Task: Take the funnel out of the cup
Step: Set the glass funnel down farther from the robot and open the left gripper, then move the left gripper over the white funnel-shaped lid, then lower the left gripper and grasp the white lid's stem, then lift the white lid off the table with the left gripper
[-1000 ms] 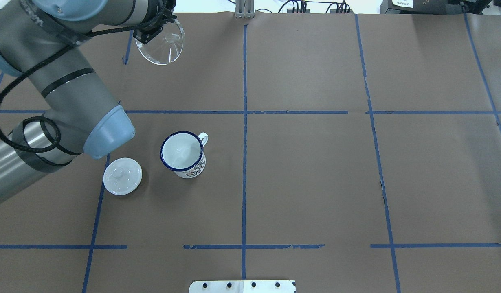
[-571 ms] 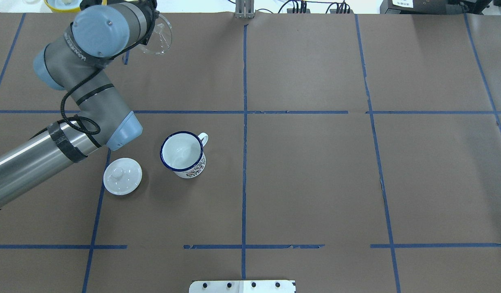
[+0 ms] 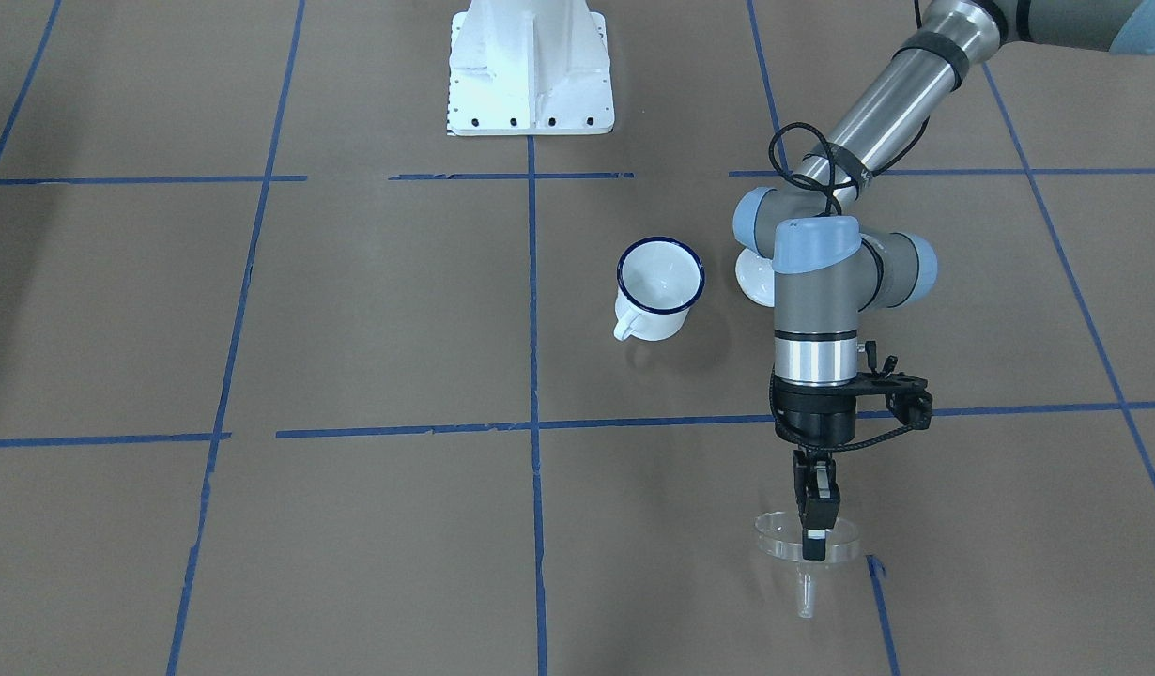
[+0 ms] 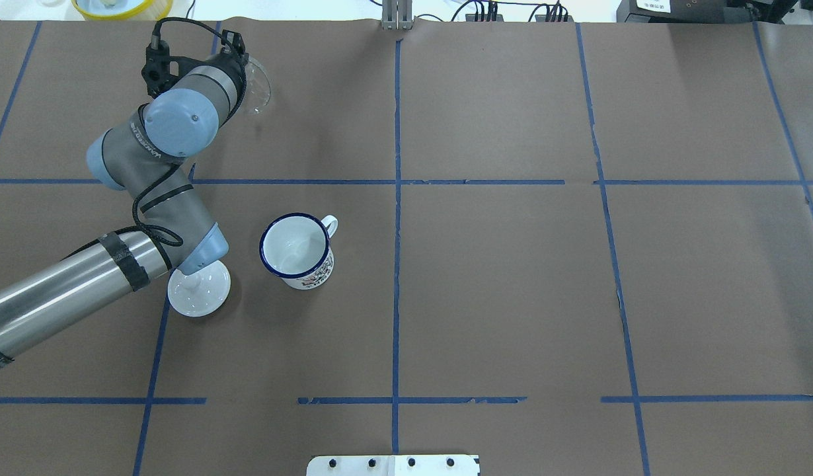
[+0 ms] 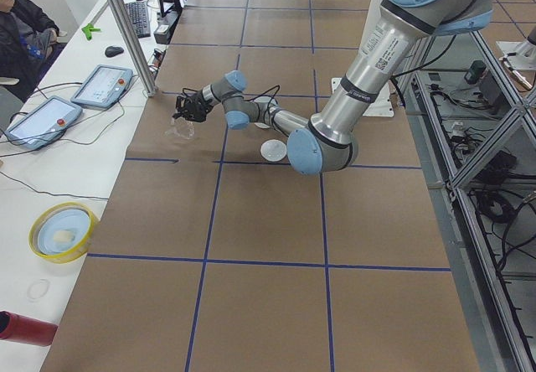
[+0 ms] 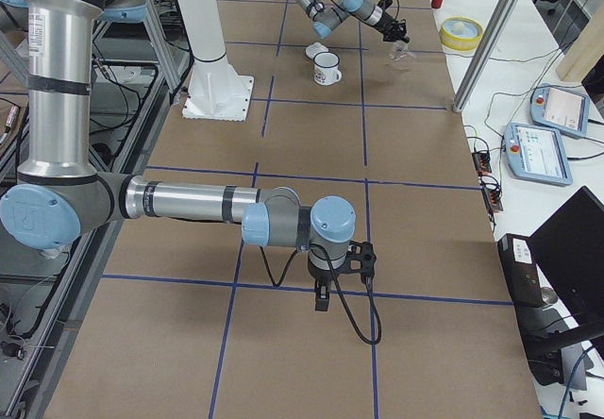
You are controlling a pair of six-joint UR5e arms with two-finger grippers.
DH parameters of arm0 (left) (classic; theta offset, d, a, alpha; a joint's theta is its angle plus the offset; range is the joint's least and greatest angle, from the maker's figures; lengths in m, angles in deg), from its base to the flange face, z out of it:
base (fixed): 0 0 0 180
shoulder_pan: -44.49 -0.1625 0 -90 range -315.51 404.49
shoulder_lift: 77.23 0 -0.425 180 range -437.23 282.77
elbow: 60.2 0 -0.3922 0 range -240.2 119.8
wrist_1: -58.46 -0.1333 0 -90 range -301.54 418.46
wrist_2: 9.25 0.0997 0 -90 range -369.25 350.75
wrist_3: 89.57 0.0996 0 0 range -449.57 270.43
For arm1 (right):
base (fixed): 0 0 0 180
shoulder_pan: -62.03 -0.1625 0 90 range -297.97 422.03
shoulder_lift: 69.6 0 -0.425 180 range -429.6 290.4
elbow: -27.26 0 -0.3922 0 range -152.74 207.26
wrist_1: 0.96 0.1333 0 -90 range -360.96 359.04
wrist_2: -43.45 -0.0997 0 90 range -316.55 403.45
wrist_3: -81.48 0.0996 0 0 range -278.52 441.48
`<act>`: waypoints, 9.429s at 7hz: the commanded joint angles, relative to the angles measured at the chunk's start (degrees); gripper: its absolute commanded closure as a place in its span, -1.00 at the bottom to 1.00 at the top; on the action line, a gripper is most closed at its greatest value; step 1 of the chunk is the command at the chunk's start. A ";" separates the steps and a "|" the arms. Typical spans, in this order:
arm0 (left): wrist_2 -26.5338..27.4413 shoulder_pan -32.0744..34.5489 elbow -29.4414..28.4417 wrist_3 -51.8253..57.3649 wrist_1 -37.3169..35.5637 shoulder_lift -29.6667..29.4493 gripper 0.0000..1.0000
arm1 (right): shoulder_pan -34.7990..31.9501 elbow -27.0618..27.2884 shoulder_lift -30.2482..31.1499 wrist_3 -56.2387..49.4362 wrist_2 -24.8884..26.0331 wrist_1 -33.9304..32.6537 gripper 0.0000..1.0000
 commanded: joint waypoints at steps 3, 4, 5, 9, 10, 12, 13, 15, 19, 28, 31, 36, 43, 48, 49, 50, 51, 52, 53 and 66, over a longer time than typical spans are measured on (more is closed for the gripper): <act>0.20 -0.96 -0.96 0.72 0.71 0.43 0.20 | 0.00 0.00 0.00 0.00 0.00 0.00 -1.00; 0.03 -0.96 -0.96 0.99 0.63 0.51 -0.72 | 0.00 0.00 0.00 0.00 0.00 0.00 -1.00; -0.15 -0.79 0.08 5.43 0.80 0.52 -1.00 | 0.00 0.00 0.00 0.00 0.00 0.00 -1.00; -27.48 4.21 27.25 39.80 -10.63 11.38 -1.00 | 0.00 0.00 0.00 0.00 0.00 0.00 -1.00; -33.23 4.75 35.78 48.97 -18.98 15.85 -1.00 | 0.00 0.00 0.00 0.00 0.00 0.00 -1.00; -39.78 5.80 47.77 63.17 -40.14 20.02 -1.00 | 0.00 0.00 0.00 0.00 0.00 0.00 -1.00; -39.88 5.02 51.91 66.35 -50.51 20.03 -1.00 | 0.00 0.00 0.00 0.00 0.00 0.00 -1.00; -39.97 -3.12 53.10 66.83 -55.19 20.11 -1.00 | 0.00 0.00 0.00 0.00 0.00 0.00 -1.00; -40.05 -7.29 43.61 67.61 -40.94 24.47 -1.00 | 0.00 0.00 0.00 0.00 0.00 0.00 -1.00; -43.48 -9.66 40.08 67.00 -35.06 26.27 -1.00 | 0.00 0.00 0.00 0.00 0.00 0.00 -1.00; -43.31 -9.40 39.91 67.17 -34.71 26.97 -0.95 | 0.00 0.00 0.00 0.00 0.00 0.00 -1.00; -43.22 -9.22 40.17 67.52 -34.97 28.28 -0.85 | 0.00 0.00 0.00 0.00 0.00 0.00 -1.00; -43.04 -9.31 40.52 67.08 -35.15 28.02 -0.40 | 0.00 0.00 0.00 0.00 0.00 0.00 -1.00; -42.95 -7.47 40.79 67.00 -35.15 28.03 -0.45 | 0.00 0.00 0.00 0.00 0.00 0.00 -1.00; -42.95 -7.38 40.52 66.91 -35.15 27.94 -0.45 | 0.00 0.00 0.00 0.00 0.00 0.00 -1.00; -42.95 -7.29 40.52 66.91 -35.15 27.85 -0.45 | 0.00 0.00 0.00 0.00 0.00 0.00 -1.00; -42.95 -7.46 40.17 66.91 -35.15 27.85 -0.45 | 0.00 0.00 0.00 0.00 0.00 0.00 -1.00; -42.95 -7.38 40.17 66.91 -35.15 27.24 -0.45 | 0.00 0.00 0.00 0.00 0.00 0.00 -1.00; -43.04 -7.46 40.17 66.91 -35.15 27.23 -0.45 | 0.00 0.00 0.00 0.00 0.00 0.00 -1.00; -43.30 -7.20 43.95 67.08 -39.80 27.15 1.00 | 0.00 0.00 0.00 0.00 0.00 0.00 -1.00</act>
